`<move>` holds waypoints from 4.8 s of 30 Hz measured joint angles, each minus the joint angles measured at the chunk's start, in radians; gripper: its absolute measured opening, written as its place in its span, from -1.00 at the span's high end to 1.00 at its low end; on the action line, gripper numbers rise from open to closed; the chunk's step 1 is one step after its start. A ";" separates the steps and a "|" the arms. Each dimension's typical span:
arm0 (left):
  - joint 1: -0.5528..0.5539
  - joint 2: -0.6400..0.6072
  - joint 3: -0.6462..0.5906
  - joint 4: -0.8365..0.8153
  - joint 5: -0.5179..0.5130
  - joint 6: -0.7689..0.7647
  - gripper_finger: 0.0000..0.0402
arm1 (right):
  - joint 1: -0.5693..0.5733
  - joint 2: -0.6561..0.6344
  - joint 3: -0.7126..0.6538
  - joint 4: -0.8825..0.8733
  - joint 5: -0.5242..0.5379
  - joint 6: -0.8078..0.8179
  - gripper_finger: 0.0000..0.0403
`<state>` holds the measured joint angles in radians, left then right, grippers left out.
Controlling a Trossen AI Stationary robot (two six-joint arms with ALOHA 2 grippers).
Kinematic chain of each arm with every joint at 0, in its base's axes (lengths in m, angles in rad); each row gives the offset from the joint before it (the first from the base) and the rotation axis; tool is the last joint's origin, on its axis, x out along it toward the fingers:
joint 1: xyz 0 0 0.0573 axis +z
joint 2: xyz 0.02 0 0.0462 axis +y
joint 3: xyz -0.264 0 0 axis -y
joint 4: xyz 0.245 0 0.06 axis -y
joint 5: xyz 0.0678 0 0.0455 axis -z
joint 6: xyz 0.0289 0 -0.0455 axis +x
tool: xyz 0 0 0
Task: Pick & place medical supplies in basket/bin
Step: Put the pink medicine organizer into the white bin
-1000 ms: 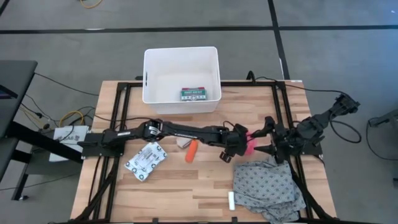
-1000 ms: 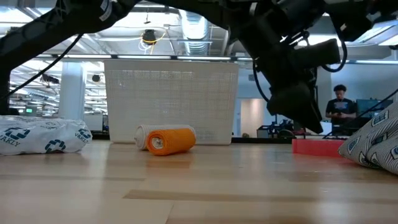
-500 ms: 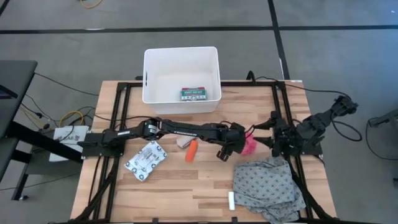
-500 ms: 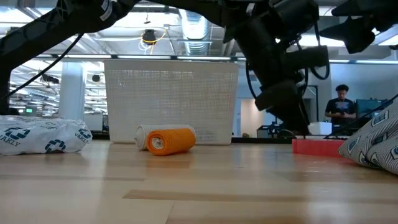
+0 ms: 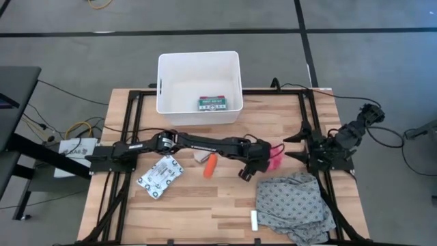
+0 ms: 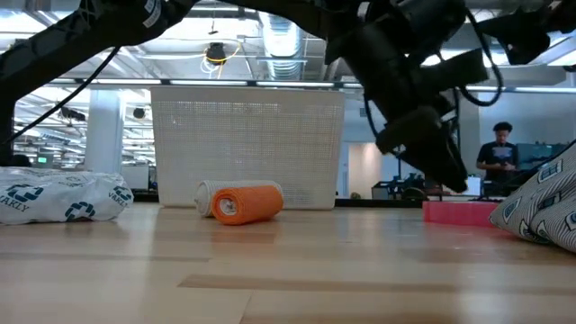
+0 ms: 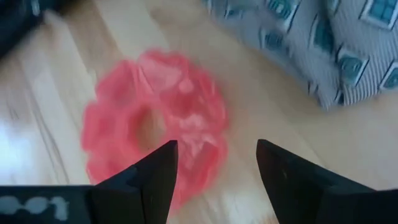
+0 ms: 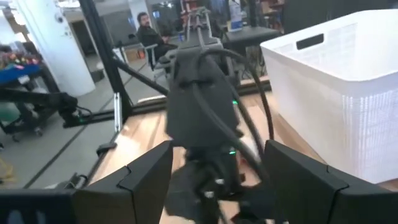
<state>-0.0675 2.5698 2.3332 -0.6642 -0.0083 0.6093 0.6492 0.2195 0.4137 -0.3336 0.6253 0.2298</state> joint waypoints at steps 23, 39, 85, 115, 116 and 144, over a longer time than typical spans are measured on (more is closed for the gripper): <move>0.015 -0.007 -0.112 0.020 0.026 -0.049 -0.05 | -0.004 0.002 0.000 0.020 0.005 -0.003 -0.24; -0.085 -0.089 -0.122 -0.221 -0.035 -0.204 -0.05 | -0.004 0.002 0.000 0.021 0.004 0.004 -0.24; -0.024 -0.065 -0.117 -0.188 -0.101 -0.202 -0.32 | -0.003 0.004 0.000 0.020 0.002 0.024 -0.24; 0.052 -0.068 -0.117 -0.172 -0.074 -0.209 -0.32 | -0.003 0.004 0.000 0.011 0.002 0.025 -0.24; 0.052 -0.068 -0.117 -0.175 -0.074 -0.209 -0.32 | -0.003 0.004 0.000 0.012 0.002 0.024 -0.24; 0.068 -0.070 -0.117 -0.191 -0.234 -0.151 -0.32 | -0.003 0.004 0.000 0.012 0.002 0.032 -0.24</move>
<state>0.0006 2.4996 2.2163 -0.8555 -0.2421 0.4580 0.6460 0.2234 0.4133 -0.3218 0.6273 0.2619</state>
